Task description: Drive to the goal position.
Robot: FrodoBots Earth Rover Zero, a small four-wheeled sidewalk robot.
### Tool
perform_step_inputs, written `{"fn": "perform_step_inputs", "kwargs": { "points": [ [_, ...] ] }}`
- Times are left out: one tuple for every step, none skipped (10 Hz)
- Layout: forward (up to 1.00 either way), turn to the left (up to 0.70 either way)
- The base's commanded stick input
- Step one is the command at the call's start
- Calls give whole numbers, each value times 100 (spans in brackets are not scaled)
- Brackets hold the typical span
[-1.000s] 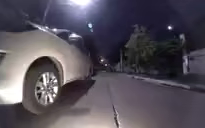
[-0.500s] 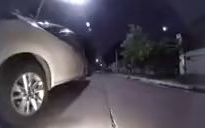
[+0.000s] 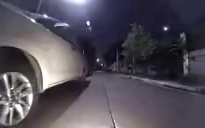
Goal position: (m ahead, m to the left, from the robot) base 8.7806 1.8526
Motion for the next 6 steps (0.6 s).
{"fn": "perform_step_inputs", "kwargs": {
  "points": [
    [50, 0],
    [50, 0],
    [50, 0],
    [50, 0],
    [50, 0],
    [50, 0]
  ]
}}
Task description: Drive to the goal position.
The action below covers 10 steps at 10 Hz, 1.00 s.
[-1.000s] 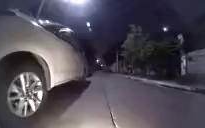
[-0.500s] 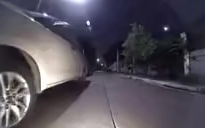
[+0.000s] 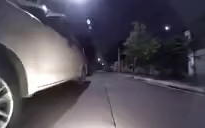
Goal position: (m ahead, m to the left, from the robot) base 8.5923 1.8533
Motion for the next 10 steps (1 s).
{"fn": "perform_step_inputs", "kwargs": {
  "points": [
    [50, 0],
    [50, 0],
    [50, 0],
    [50, 0],
    [50, 0],
    [50, 0],
    [50, 0],
    [50, 0],
    [50, 0],
    [50, 0]
  ]
}}
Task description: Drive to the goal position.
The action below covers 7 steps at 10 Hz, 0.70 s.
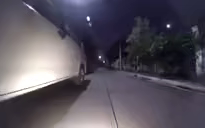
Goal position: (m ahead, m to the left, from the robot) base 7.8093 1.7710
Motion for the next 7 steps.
{"fn": "perform_step_inputs", "kwargs": {
  "points": [
    [50, 0],
    [50, 0],
    [50, 0],
    [50, 0],
    [50, 0],
    [50, 0],
    [50, -23]
  ]
}}
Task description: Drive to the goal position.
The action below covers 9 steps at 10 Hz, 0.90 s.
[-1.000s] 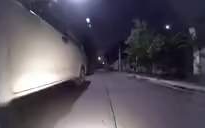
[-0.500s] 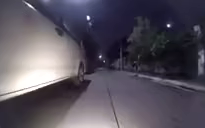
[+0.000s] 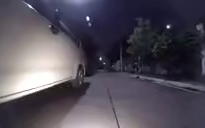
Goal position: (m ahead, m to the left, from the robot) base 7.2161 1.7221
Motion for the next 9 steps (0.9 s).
{"fn": "perform_step_inputs", "kwargs": {
  "points": [
    [50, -50],
    [50, -50],
    [50, -32],
    [50, -1],
    [50, 0],
    [50, 0],
    [50, 0],
    [50, 0],
    [50, 0]
  ]
}}
